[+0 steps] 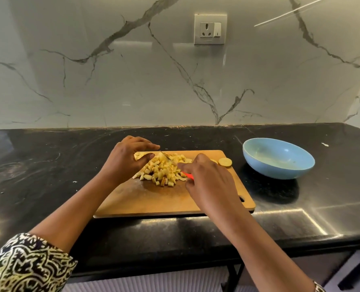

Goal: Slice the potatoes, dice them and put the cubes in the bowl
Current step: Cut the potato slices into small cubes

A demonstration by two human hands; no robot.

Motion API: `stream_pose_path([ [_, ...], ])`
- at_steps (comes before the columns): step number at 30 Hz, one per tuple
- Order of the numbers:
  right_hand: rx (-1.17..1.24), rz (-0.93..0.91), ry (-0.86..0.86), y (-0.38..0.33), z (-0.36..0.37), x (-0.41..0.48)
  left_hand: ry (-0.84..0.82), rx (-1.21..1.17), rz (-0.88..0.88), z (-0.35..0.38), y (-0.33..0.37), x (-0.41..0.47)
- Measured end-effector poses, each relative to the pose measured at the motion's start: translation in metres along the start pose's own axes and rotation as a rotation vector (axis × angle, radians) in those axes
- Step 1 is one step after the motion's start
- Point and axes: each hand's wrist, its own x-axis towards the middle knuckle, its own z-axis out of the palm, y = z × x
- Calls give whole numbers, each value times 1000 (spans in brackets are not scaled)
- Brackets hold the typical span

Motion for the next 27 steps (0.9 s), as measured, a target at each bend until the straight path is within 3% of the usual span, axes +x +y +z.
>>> stream_pose_path([
  [3, 123, 43, -134, 8, -1, 5, 3, -29, -25, -1, 0, -1],
  [8, 657, 241, -239, 22, 2, 12, -98, -147, -86, 1, 12, -5],
  [12, 776, 288, -271, 31, 7, 13, -169, -405, -252, 5, 15, -1],
  [14, 825, 280, -286, 37, 7, 12, -143, -422, -268, 3, 10, 0],
  [16, 741, 205, -245, 45, 8, 11, -66, -412, -277, 1, 1, 1],
  [20, 19, -159, 77, 60, 16, 12, 106, -255, -241, 2, -8, -1],
  [23, -59, -282, 167, 65, 21, 12, 102, -124, -94, 6, -4, -3],
  [27, -65, -325, 187, 65, 21, 16, -78, 147, 255, 12, 5, -4],
])
